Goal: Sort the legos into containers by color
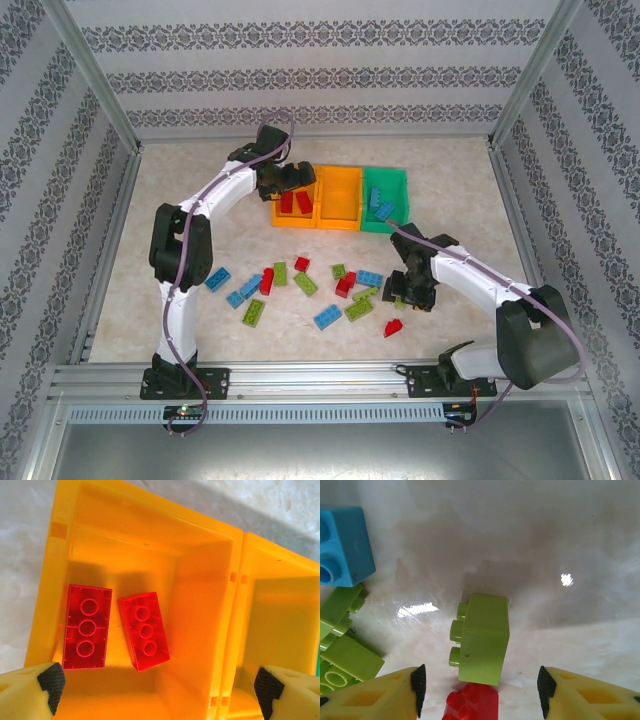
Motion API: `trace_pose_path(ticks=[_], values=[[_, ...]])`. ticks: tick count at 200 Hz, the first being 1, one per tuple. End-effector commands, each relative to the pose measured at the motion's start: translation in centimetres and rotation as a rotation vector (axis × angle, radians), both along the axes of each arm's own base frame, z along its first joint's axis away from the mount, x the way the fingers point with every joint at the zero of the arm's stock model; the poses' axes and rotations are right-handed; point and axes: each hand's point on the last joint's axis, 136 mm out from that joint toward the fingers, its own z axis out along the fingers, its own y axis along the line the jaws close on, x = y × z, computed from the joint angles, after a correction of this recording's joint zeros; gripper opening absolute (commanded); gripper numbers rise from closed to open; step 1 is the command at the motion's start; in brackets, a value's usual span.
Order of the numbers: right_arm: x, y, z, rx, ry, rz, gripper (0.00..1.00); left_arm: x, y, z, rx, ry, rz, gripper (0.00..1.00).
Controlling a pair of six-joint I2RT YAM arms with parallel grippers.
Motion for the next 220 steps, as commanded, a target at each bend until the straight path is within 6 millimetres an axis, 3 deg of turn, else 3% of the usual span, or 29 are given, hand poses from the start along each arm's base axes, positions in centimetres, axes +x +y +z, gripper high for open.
trace_pose_path(ticks=[1,32,85,110,129,177,220], values=[[-0.3,-0.1,-0.4,-0.027,0.012,-0.003,0.61,-0.4,-1.0,2.5,-0.03,-0.067,-0.04,1.0],[0.7,-0.5,-0.8,-0.076,-0.018,0.022,0.54,-0.5,-1.0,3.3,-0.045,-0.099,-0.05,1.0],[2.0,-0.6,-1.0,-0.103,-0.063,0.025,0.32,-1.0,-0.4,4.0,-0.033,-0.136,-0.046,1.0],[2.4,-0.6,-0.3,-0.099,-0.095,0.028,0.26,-1.4,0.1,4.4,-0.017,-0.155,-0.038,1.0],[3.5,-0.1,1.4,-0.074,-0.157,0.025,0.24,-2.0,0.9,4.7,0.006,-0.172,-0.026,1.0],[9.7,2.7,7.8,0.012,-0.384,0.075,0.24,-5.4,4.9,4.7,0.122,-0.17,0.04,1.0],[17.3,7.5,10.7,0.094,-0.49,0.18,0.24,-9.7,9.1,2.9,0.22,-0.104,0.119,1.0]])
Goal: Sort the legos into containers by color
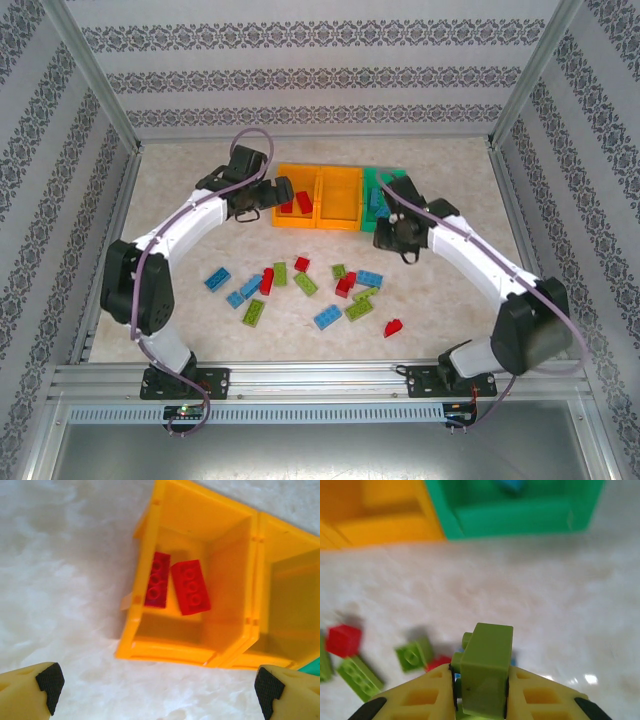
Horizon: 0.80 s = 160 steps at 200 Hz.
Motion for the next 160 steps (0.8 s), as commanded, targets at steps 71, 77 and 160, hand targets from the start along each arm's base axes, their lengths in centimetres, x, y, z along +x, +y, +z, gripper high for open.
trace_pose_path(ticks=[71,77,160], values=[[12.7,8.0,-0.2,0.029,-0.095,0.206,0.24,-10.5,8.3,-4.9,0.158,0.259,0.233,1.0],[13.2,8.4,-0.4,0.03,-0.092,0.21,0.24,-11.3,8.5,-5.3,0.157,0.279,0.241,1.0],[15.4,9.5,-5.0,0.001,-0.022,0.229,0.32,-18.4,10.6,-8.5,0.089,0.427,0.376,1.0]])
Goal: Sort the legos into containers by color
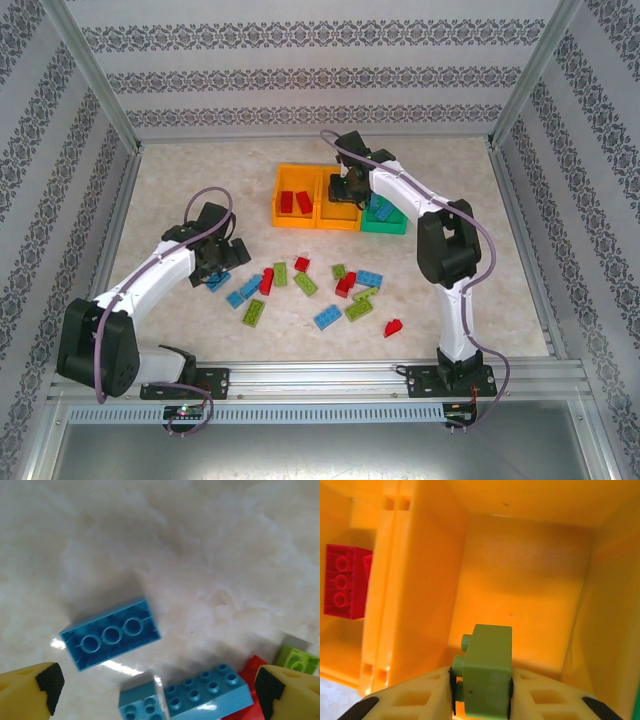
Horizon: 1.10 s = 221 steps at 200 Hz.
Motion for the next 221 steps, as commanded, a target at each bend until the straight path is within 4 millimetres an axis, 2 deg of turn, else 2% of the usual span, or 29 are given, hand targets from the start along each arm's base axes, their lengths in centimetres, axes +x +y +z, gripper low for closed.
trace_pose_path(ticks=[1,14,32,56,125,161,221], values=[[0.0,0.7,-0.4,-0.008,0.012,0.029,0.32,-2.4,0.8,-1.0,-0.018,0.074,0.068,1.0],[0.1,0.8,-0.6,-0.008,0.013,0.029,0.35,-2.7,0.8,-1.6,-0.039,0.084,0.08,1.0],[0.2,0.9,-0.7,-0.005,0.014,0.031,0.45,-3.1,0.8,-2.7,-0.066,0.113,0.103,1.0],[0.2,1.0,-0.4,-0.002,0.006,0.035,0.5,-3.5,0.9,-3.8,-0.083,0.149,0.126,1.0],[-0.4,0.6,1.3,0.006,-0.046,0.039,0.58,-1.7,1.7,-4.8,-0.107,0.126,0.164,1.0],[-1.2,-1.0,2.9,-0.02,-0.1,0.017,0.6,-0.9,1.8,-5.4,-0.133,0.119,0.168,0.94],[-2.7,-5.4,3.9,-0.026,-0.122,-0.077,0.61,-0.1,1.6,-6.3,-0.135,0.131,0.149,0.72]])
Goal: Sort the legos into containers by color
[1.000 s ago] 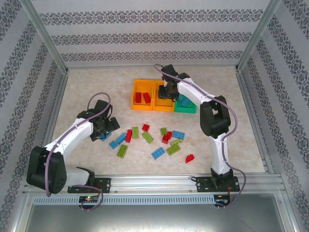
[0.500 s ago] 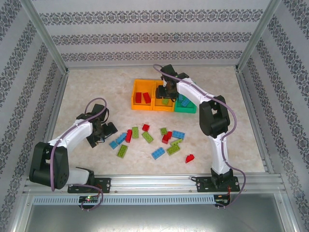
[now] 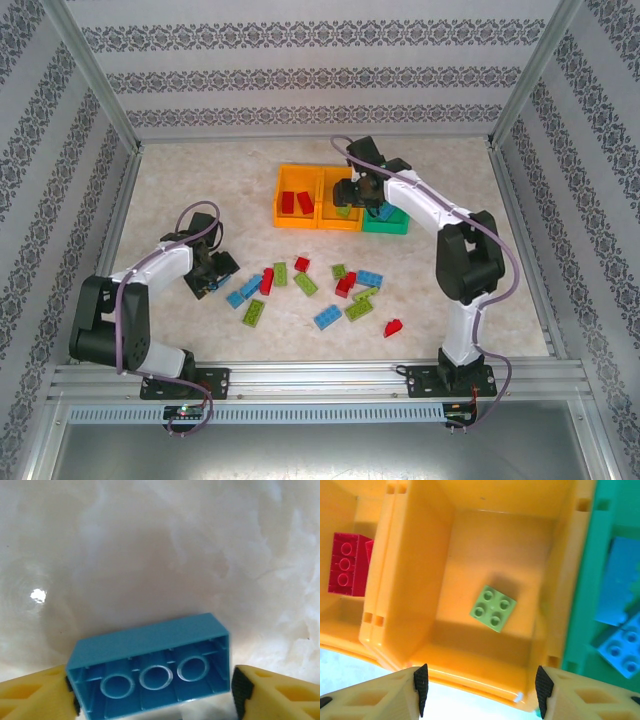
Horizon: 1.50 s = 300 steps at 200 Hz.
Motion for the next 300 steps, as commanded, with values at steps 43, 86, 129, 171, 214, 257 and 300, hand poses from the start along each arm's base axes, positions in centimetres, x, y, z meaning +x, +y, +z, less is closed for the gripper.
trace_pose_path(ticks=[43,86,129,171,214,257,300], values=[[-0.7,-6.9,0.5,-0.01,-0.033,-0.16,0.62,1.3,-0.8,-0.6,-0.051,-0.025,-0.03,0.5],[-2.9,-11.9,-0.6,-0.033,-0.008,-0.26,0.62,4.0,-2.1,3.1,-0.108,-0.182,-0.055,0.43],[-5.5,-14.1,-1.8,-0.034,0.03,-0.309,0.62,9.5,-7.2,8.6,-0.165,-0.356,-0.212,0.44],[-8.1,-14.8,-2.7,-0.044,0.06,-0.338,0.62,16.4,-18.4,13.8,-0.287,-0.499,-0.512,0.43],[-10.5,-16.0,-3.0,-0.046,0.068,-0.383,0.64,20.8,-29.2,16.7,-0.487,-0.586,-0.71,0.42],[-12.2,-17.1,-3.4,-0.047,0.078,-0.409,0.65,22.5,-35.4,17.0,-0.645,-0.61,-0.775,0.41],[-13.1,-17.0,-4.9,-0.037,0.11,-0.406,0.65,22.0,-38.7,17.2,-0.706,-0.625,-0.825,0.41]])
